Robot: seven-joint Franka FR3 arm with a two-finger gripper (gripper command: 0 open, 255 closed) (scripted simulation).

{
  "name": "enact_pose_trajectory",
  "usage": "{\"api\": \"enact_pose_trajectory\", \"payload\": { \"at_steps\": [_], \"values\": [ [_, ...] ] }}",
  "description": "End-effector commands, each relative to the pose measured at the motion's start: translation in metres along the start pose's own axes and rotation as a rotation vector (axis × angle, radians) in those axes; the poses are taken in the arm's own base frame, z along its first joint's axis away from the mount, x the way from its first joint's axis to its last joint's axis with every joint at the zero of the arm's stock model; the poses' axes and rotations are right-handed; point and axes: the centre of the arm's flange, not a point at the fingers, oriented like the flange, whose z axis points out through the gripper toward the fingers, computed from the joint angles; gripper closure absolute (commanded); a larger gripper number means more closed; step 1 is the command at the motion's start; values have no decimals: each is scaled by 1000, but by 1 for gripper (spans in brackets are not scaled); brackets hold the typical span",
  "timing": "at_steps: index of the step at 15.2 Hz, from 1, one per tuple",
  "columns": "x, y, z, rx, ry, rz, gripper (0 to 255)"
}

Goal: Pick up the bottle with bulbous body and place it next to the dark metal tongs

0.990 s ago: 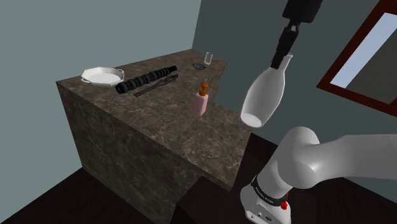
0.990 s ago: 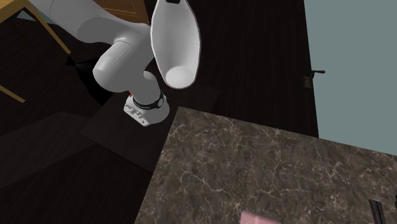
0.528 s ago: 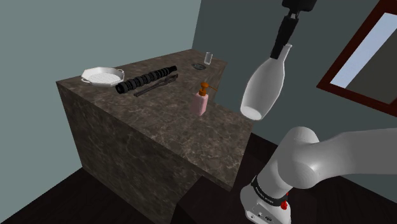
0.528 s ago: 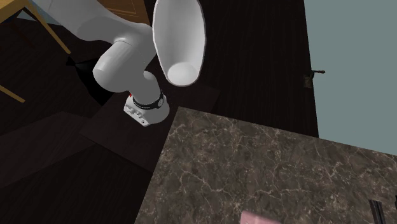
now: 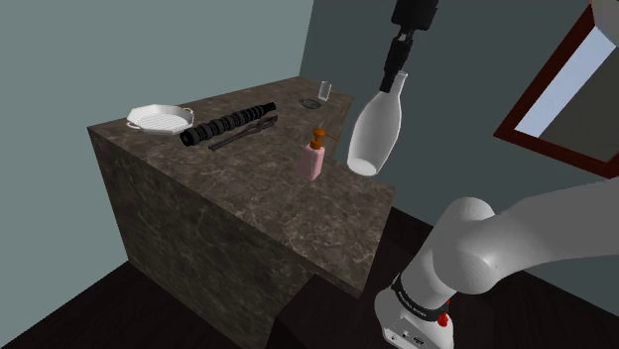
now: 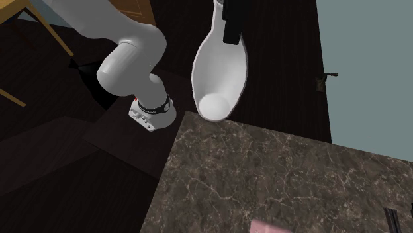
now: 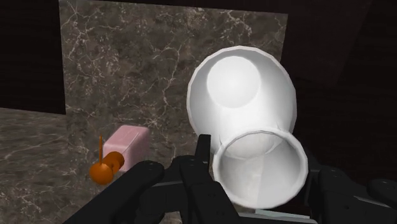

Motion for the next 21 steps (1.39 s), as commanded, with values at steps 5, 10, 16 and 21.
{"api": "enact_pose_trajectory", "payload": {
  "at_steps": [5, 10, 16, 21],
  "values": [
    [66, 41, 27, -1, 2, 0, 255],
    [118, 74, 49, -1, 2, 0, 255],
    [181, 114, 76, -1, 2, 0, 255],
    [233, 148, 98, -1, 2, 0, 255]
  ]
}}
